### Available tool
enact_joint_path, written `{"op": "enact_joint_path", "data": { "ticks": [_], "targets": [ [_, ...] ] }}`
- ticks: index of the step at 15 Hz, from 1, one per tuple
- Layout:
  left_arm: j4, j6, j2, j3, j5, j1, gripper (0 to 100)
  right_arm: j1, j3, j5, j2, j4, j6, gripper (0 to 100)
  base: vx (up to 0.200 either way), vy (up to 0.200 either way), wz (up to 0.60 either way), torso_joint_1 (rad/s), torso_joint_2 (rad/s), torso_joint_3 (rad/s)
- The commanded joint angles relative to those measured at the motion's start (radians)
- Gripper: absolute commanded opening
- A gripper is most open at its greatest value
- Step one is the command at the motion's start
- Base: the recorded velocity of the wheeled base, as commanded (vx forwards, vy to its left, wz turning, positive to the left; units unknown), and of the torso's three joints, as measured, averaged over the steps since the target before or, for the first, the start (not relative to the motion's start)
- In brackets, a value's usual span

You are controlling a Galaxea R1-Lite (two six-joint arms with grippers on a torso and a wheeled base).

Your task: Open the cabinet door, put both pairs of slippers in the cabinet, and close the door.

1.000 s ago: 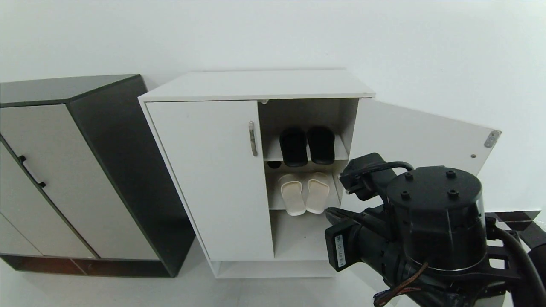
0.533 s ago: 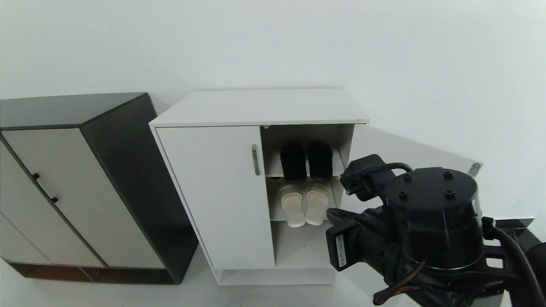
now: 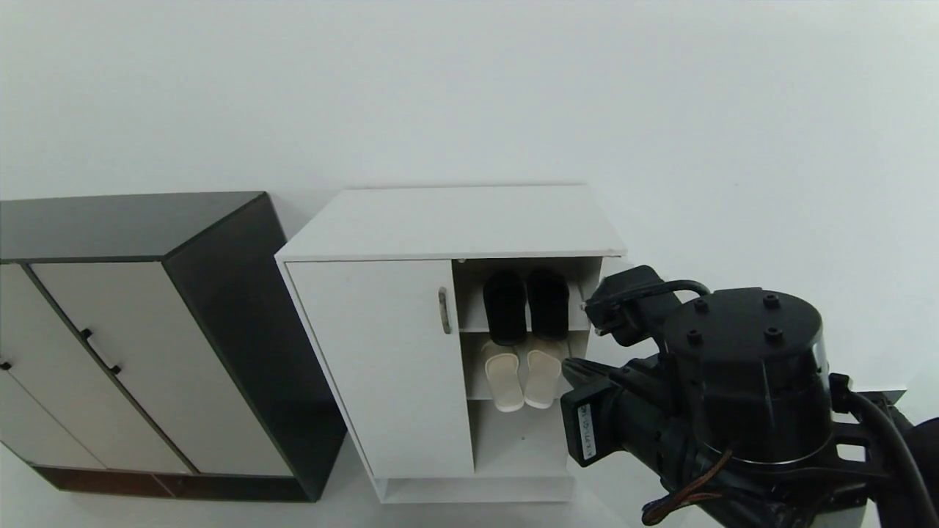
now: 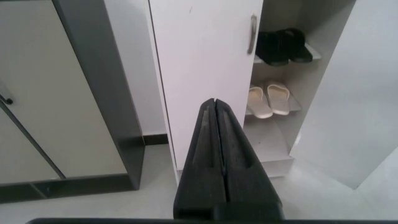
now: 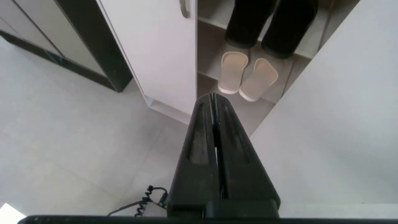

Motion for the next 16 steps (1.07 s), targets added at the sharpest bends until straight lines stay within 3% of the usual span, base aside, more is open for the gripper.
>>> {"op": "enact_joint_path", "data": {
  "ticks": [1,6,16],
  "targets": [
    [0.0,0.001,0.001,0.0,0.0,0.0,0,-0.001,0.0,0.0,0.002,-0.001,0.0,0,0.0,0.0,0.0,0.232,-0.55,-0.32],
    [0.0,0.001,0.001,0.0,0.0,0.0,0,-0.001,0.008,0.0,0.0,-0.004,-0.001,0,0.0,0.0,0.0,0.203,-0.45,-0.26],
    [0.0,0.001,0.001,0.0,0.0,0.0,0,0.0,0.035,0.002,0.0,-0.011,-0.03,0,0.0,0.0,0.0,0.008,-0.02,-0.01]
  ]
}}
